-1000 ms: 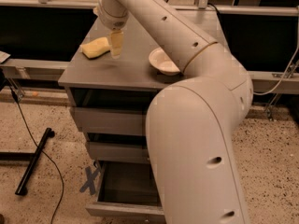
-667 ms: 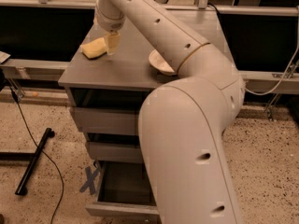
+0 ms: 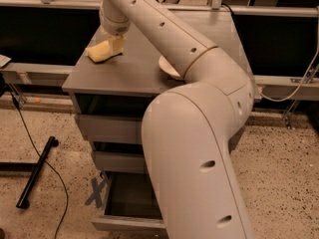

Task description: Place sponge into bottom drawer

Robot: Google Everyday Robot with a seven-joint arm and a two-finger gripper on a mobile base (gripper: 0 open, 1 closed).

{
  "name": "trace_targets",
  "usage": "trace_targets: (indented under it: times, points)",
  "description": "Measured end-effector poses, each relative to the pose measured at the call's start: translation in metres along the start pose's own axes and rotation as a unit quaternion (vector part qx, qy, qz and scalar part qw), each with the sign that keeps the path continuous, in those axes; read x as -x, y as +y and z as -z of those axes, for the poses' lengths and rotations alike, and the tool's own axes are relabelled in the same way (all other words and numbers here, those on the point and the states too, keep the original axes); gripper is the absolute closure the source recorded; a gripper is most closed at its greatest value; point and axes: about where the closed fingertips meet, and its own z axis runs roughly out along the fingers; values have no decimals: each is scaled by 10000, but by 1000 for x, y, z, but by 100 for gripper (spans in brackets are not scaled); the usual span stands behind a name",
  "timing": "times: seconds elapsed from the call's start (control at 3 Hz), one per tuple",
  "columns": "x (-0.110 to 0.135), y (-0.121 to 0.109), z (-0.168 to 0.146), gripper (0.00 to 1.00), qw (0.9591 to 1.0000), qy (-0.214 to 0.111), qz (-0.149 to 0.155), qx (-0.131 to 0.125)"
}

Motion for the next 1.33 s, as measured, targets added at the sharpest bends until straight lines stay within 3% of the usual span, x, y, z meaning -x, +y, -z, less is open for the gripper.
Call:
trace_targets:
  times: [1.0,1.33]
  points:
    - [10,11,-26,34,9994,-66,71,328]
    - [12,13,-29,52,9993,-87,76,368]
